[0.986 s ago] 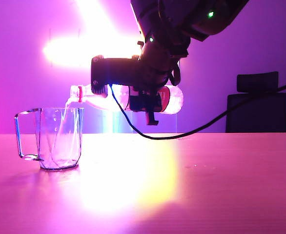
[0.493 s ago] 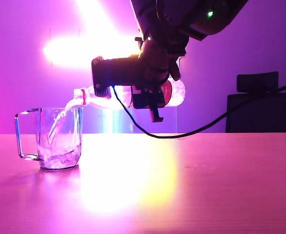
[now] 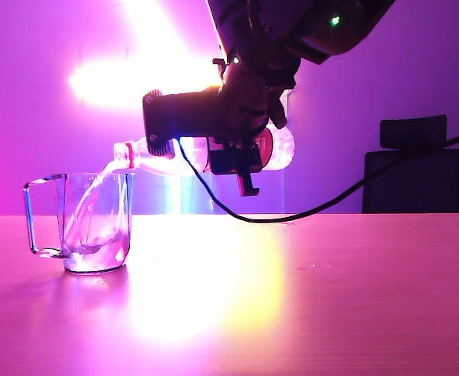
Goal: Pick up the mineral water bottle on the table and pour water into the mug until it's half full.
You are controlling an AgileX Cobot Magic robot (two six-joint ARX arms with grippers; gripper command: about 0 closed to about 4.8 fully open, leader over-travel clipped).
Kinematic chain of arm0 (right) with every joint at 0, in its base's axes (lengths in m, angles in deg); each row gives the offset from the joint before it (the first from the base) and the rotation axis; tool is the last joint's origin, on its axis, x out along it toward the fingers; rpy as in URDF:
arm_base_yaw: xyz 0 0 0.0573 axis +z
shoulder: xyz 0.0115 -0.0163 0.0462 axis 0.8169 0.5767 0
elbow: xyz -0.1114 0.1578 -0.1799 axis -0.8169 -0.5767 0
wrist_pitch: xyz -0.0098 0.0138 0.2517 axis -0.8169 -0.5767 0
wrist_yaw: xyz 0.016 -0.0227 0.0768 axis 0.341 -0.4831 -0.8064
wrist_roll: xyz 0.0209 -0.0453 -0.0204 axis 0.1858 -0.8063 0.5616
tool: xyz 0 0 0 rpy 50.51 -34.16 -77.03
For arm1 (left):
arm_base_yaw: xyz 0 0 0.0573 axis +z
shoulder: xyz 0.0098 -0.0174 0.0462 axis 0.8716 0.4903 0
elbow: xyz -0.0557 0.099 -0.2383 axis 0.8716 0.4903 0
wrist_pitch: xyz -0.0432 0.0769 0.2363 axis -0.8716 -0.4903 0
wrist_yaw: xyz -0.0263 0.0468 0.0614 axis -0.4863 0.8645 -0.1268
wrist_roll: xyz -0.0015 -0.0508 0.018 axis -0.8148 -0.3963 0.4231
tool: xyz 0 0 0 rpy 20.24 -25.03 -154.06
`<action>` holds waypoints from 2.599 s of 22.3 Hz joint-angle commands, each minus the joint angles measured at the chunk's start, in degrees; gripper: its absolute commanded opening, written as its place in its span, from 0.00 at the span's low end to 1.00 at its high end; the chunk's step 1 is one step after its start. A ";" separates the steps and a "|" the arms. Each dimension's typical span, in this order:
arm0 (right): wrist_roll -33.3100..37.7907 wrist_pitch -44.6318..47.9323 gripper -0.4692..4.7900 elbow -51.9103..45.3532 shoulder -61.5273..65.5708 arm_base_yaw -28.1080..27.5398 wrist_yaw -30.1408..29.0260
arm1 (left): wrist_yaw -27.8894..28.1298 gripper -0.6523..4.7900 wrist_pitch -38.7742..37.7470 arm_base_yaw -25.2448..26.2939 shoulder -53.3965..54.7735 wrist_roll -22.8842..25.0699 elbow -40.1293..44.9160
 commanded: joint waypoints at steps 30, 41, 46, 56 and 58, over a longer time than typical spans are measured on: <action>13.05 -0.33 0.50 0.44 -0.68 0.92 0.20 | -0.09 0.12 0.55 -0.04 0.11 -0.15 -0.22; 57.77 -9.97 0.50 0.15 -6.95 -0.66 -12.00 | -0.09 0.12 0.55 0.02 0.09 -0.15 -0.22; 69.72 -7.76 0.50 -5.11 -10.16 -5.07 -17.00 | -0.28 0.12 0.55 5.66 0.11 -0.15 -0.22; 85.59 21.73 0.50 -32.04 -20.20 -17.14 -25.44 | -0.26 0.12 0.55 17.18 0.11 -0.15 -0.22; 85.59 24.87 0.50 -34.82 -20.26 -17.70 -25.46 | -0.26 0.12 0.55 17.84 0.11 -0.15 -0.22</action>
